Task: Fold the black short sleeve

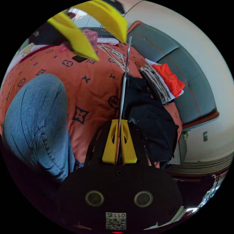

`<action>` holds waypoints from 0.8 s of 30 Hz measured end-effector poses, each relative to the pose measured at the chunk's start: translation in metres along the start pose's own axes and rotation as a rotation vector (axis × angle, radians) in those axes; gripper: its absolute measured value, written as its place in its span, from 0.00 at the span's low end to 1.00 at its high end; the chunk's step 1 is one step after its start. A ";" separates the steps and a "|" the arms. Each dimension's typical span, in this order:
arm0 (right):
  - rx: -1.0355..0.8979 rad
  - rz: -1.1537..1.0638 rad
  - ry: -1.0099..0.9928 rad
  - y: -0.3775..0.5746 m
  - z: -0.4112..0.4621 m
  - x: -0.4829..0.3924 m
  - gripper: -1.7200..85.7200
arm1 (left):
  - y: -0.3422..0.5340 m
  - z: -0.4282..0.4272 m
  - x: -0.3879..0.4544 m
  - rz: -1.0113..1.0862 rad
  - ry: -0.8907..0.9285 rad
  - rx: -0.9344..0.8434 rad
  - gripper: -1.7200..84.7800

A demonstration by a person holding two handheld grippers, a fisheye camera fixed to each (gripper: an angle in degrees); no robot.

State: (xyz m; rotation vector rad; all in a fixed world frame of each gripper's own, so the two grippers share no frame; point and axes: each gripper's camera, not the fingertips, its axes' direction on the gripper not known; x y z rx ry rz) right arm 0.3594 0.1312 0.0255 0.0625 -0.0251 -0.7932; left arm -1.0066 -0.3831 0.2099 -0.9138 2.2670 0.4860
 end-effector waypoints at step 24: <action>0.059 -0.090 0.085 -0.012 -0.026 -0.107 0.05 | -0.118 0.128 0.231 0.512 -0.045 -0.130 0.10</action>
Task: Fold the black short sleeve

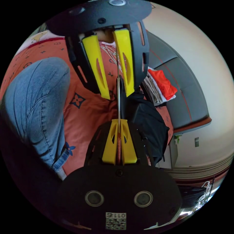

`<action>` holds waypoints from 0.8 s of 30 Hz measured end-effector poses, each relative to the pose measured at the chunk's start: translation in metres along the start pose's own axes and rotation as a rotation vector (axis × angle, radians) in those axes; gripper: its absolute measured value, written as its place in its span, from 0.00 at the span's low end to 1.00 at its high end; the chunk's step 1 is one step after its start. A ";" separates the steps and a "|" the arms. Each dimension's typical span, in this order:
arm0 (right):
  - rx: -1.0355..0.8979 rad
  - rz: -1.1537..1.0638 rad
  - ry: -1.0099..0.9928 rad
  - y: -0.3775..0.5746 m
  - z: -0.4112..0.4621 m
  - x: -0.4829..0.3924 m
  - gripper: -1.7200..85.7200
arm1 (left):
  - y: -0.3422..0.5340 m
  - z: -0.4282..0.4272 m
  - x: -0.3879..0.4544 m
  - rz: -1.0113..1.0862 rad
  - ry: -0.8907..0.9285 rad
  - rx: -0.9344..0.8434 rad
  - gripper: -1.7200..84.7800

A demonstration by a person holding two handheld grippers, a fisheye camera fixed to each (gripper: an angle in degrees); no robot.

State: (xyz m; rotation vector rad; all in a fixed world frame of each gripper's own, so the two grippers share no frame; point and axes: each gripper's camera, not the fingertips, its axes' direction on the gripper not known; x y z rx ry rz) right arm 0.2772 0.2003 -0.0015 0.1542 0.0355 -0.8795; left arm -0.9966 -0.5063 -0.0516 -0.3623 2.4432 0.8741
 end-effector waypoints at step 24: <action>0.149 0.144 0.265 0.105 -0.056 -0.049 0.15 | -0.031 0.092 0.037 -0.033 -0.052 -0.058 0.03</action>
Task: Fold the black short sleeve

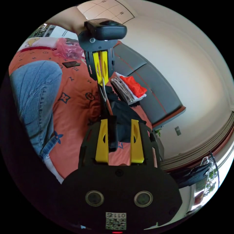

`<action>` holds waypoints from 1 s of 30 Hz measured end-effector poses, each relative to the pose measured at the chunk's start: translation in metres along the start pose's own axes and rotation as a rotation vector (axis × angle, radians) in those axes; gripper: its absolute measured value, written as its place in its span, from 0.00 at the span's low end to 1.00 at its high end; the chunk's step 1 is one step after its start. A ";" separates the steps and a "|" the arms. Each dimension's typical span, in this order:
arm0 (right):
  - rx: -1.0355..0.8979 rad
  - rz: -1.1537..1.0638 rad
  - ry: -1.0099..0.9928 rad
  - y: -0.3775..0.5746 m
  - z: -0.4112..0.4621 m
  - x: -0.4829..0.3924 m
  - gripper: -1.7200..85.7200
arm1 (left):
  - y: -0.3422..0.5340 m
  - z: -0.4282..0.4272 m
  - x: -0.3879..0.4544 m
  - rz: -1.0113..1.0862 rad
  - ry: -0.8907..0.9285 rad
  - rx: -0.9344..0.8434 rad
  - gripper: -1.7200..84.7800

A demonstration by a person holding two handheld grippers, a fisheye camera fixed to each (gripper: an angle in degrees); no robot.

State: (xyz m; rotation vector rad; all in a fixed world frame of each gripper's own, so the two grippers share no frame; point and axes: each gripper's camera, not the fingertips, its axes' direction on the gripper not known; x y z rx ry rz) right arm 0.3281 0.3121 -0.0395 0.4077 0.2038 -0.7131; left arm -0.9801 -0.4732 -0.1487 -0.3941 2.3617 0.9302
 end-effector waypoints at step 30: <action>-0.147 -0.085 -0.218 0.036 -0.004 0.029 0.04 | 0.025 -0.015 -0.070 0.053 -0.062 -0.085 0.03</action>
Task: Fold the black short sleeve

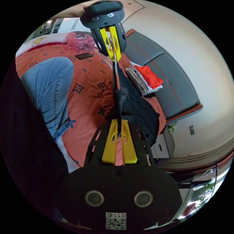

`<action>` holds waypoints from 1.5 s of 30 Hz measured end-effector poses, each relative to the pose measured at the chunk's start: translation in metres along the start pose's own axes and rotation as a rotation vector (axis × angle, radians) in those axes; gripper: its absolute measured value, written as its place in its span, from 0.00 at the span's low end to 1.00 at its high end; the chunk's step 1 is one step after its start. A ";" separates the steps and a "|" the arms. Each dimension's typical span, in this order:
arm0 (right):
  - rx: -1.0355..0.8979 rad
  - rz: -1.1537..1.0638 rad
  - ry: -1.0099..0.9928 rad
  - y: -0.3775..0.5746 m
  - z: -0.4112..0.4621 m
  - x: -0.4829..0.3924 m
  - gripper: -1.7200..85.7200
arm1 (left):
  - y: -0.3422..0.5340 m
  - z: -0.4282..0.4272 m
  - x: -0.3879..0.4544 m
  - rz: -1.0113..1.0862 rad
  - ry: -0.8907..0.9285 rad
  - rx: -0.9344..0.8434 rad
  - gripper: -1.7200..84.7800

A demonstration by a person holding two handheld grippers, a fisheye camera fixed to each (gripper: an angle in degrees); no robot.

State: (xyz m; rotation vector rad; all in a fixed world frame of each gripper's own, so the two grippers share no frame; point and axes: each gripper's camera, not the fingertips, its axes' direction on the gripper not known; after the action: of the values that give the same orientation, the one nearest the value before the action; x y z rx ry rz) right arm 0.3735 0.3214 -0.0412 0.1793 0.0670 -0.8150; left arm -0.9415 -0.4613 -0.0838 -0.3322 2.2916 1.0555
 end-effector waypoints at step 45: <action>0.166 0.001 -0.168 -0.038 0.063 0.075 0.04 | 0.238 -0.021 -0.370 -0.630 0.295 0.255 0.02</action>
State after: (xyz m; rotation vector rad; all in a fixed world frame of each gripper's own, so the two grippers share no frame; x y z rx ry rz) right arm 0.3969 0.2303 0.0058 0.2664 -0.1593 -0.8317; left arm -0.7621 -0.3282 0.2956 -1.0726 2.2857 0.4107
